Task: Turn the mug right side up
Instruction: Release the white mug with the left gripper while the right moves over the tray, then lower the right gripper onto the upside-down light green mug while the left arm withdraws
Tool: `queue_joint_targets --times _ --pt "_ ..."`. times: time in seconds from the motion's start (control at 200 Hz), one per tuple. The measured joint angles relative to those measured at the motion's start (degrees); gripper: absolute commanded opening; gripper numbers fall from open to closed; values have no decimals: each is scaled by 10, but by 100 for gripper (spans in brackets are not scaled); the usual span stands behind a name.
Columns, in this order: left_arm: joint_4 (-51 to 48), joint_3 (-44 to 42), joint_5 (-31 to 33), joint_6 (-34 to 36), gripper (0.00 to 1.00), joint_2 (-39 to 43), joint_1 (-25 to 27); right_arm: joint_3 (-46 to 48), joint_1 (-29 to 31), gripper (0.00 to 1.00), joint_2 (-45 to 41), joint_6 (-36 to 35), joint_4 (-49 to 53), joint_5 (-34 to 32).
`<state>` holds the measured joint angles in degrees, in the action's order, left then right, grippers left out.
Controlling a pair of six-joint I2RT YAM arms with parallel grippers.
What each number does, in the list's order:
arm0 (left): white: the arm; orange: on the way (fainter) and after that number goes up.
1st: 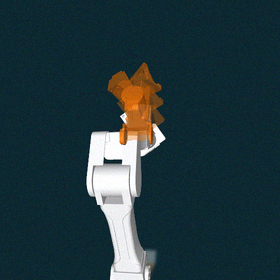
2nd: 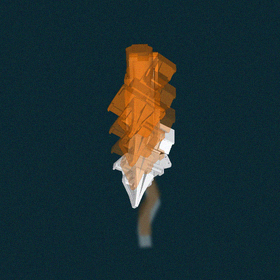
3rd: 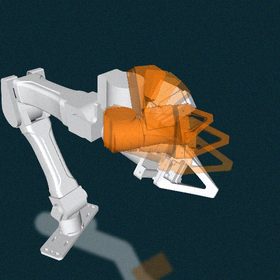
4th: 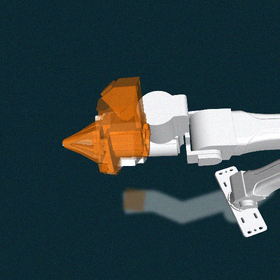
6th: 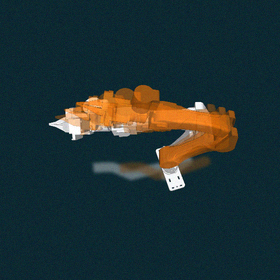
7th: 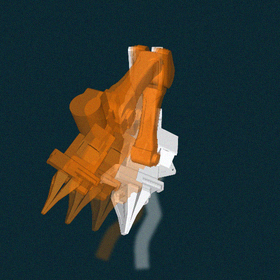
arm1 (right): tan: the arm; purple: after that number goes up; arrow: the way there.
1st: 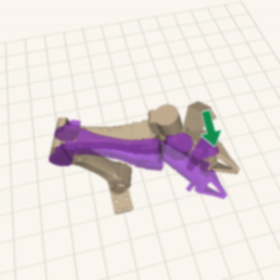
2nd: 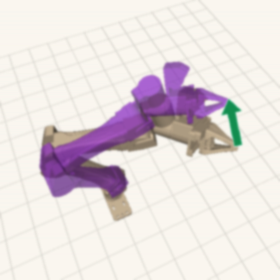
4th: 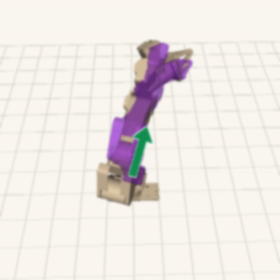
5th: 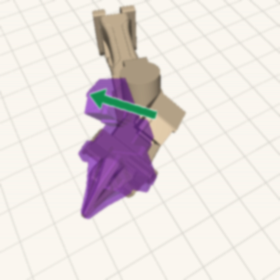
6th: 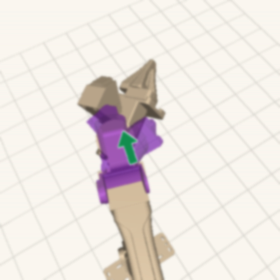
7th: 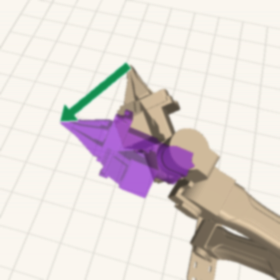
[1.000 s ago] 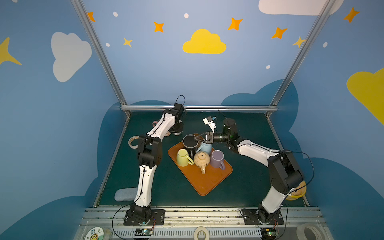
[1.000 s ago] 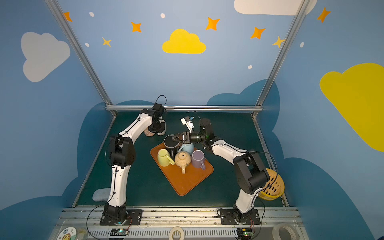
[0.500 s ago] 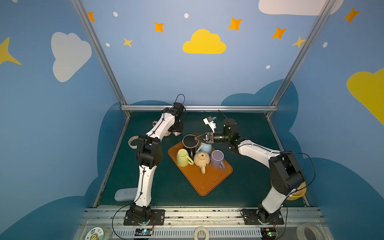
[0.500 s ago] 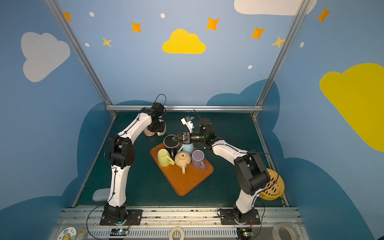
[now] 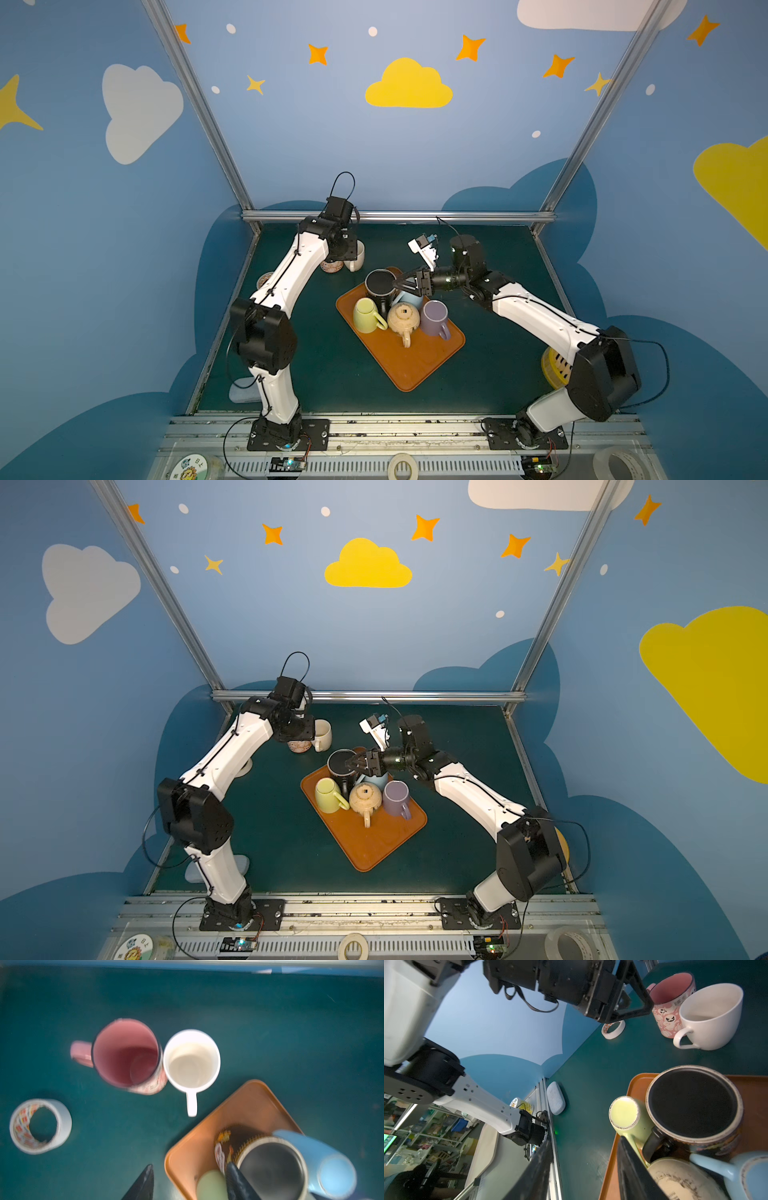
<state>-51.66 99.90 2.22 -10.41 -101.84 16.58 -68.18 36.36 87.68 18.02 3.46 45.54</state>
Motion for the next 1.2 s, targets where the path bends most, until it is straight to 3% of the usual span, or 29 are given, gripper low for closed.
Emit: queue_joint_targets --times 0.345,0.516,0.596,0.811,0.906,1.041,1.202 --pt "105 -318 -65 -45 59 298 3 -6 80 54 15 -115 134 -112" --pt "138 -417 -74 -73 61 416 3 -43 107 41 78 -169 193 -174" --pt "147 -452 -76 -84 62 464 3 -68 111 36 105 -189 223 -199" --pt "158 -509 -76 -100 70 566 0 -149 128 37 167 -230 285 -259" --pt "163 -530 -80 -105 75 606 -4 -177 142 38 190 -245 307 -278" --pt "172 -559 -90 -116 91 651 -6 -207 158 38 219 -261 335 -303" --pt "172 -578 -93 -119 94 692 -7 -249 170 37 255 -278 369 -328"
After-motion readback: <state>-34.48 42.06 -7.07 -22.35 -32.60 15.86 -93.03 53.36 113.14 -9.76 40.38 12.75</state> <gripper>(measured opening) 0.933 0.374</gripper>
